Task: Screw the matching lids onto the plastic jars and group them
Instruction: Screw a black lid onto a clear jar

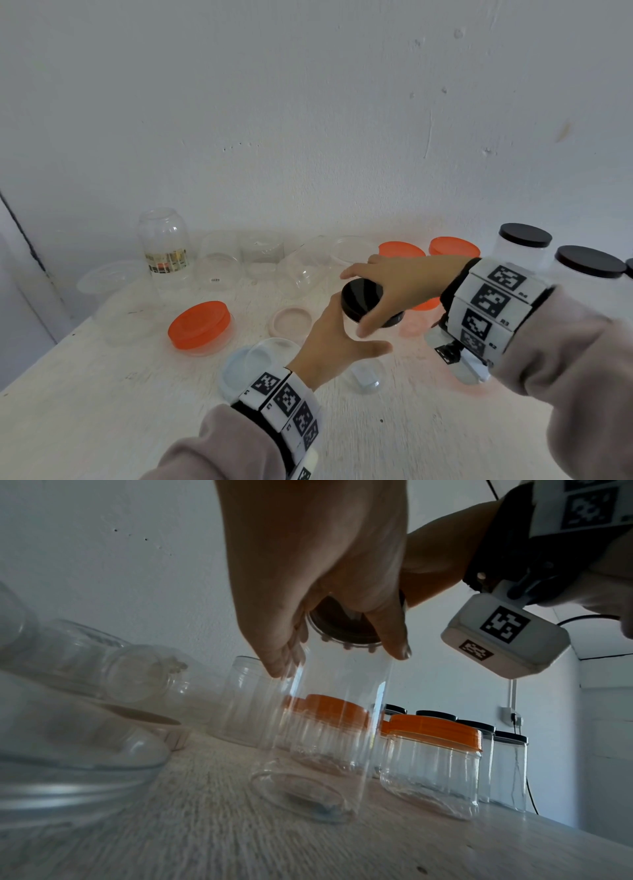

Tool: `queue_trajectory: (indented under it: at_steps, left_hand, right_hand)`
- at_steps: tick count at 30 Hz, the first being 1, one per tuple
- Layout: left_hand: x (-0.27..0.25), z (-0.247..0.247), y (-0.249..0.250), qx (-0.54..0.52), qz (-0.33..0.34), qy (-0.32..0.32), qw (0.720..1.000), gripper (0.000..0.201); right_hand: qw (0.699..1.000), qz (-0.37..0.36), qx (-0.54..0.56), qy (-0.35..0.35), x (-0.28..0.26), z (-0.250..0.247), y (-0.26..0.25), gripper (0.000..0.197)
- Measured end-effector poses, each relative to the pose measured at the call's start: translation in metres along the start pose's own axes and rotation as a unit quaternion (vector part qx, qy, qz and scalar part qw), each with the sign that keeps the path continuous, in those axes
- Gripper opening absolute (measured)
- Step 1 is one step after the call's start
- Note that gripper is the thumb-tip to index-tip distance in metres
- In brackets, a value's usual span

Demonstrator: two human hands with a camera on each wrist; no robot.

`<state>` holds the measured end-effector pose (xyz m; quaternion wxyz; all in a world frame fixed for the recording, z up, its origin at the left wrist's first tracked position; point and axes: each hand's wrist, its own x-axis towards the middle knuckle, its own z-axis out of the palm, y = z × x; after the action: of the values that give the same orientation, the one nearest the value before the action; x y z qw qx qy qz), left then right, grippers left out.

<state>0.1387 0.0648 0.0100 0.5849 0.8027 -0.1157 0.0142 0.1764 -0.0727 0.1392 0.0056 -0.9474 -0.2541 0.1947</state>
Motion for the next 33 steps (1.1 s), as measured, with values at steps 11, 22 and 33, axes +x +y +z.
queue_trajectory:
  at_steps: [11, 22, 33]
  left_hand:
    - [-0.001, 0.0, 0.0, 0.001, -0.001, -0.004, 1.0, 0.089]
    - [0.0, 0.0, 0.001, 0.009, 0.0, -0.001, 1.0, 0.09]
    - [-0.001, -0.001, 0.003, 0.017, -0.002, -0.002, 1.0, 0.087]
  right_hand:
    - [0.999, 0.028, -0.002, 0.028, 0.003, 0.003, -0.001, 0.076]
    - [0.999, -0.027, -0.019, -0.006, 0.003, -0.006, -0.001, 0.077]
    - [0.999, -0.038, -0.007, -0.028, 0.002, -0.006, -0.002, 0.085]
